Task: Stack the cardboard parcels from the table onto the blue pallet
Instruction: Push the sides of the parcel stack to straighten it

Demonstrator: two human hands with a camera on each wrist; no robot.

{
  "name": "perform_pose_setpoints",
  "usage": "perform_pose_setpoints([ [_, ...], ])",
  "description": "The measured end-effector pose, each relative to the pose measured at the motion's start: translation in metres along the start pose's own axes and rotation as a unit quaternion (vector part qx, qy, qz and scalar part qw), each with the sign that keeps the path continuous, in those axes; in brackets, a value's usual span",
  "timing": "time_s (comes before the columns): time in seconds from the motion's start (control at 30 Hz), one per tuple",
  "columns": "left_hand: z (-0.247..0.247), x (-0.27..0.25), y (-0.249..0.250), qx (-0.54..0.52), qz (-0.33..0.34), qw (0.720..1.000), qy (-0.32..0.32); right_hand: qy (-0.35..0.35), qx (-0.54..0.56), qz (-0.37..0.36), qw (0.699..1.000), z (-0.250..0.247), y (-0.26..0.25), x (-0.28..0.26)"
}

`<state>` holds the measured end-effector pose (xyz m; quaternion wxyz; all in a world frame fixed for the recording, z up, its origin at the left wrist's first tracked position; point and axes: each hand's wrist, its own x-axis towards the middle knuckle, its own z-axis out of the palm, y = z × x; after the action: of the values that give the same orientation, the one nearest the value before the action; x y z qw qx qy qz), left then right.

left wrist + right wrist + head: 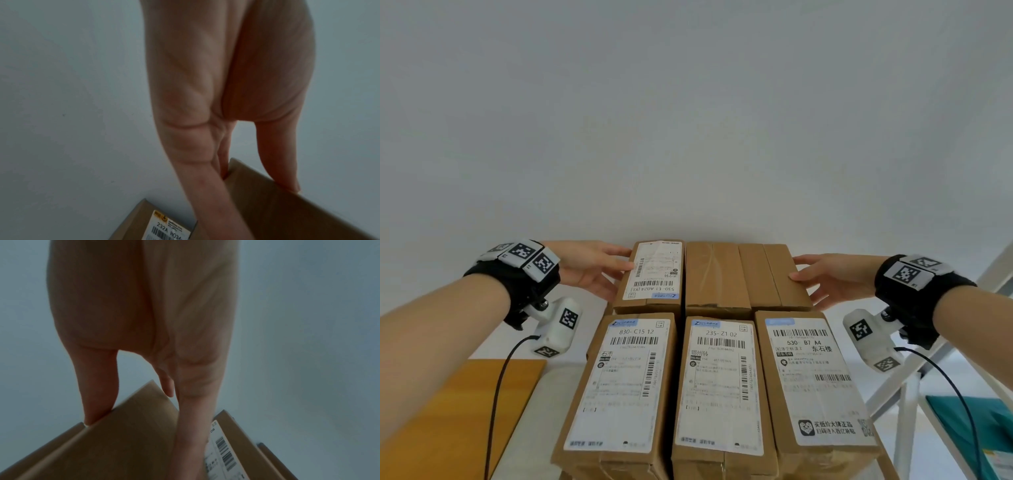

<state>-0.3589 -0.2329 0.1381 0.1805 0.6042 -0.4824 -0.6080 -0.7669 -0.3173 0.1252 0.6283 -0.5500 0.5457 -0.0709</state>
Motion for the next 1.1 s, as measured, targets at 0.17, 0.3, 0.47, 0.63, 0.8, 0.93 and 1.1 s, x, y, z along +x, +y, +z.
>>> perform_pose_setpoints([
  [0.17,0.000,-0.004,-0.006,0.034,0.010,0.999,0.008,0.021,-0.003,0.009,1.000,0.001,0.005,-0.004],
  [0.3,0.006,-0.013,-0.010,0.036,0.011,0.999,0.018,0.026,-0.008,0.007,1.000,0.007,0.005,-0.015],
  [0.47,0.011,-0.034,-0.016,0.024,0.002,0.999,0.036,0.017,-0.006,0.015,1.000,0.017,0.006,-0.037],
  [0.63,0.022,-0.062,-0.027,0.013,-0.022,0.998,0.057,0.005,-0.002,0.020,1.000,0.033,0.014,-0.069],
  [0.8,0.038,-0.084,-0.040,0.030,-0.024,0.999,0.008,-0.025,-0.017,0.007,1.000,0.052,0.031,-0.092],
  [0.93,0.056,-0.091,-0.047,0.064,-0.028,0.997,-0.018,-0.003,-0.014,-0.007,1.000,0.063,0.040,-0.099],
  [1.1,0.073,-0.087,-0.046,0.060,-0.010,0.998,0.032,0.035,0.002,-0.026,0.999,0.062,0.046,-0.098],
])
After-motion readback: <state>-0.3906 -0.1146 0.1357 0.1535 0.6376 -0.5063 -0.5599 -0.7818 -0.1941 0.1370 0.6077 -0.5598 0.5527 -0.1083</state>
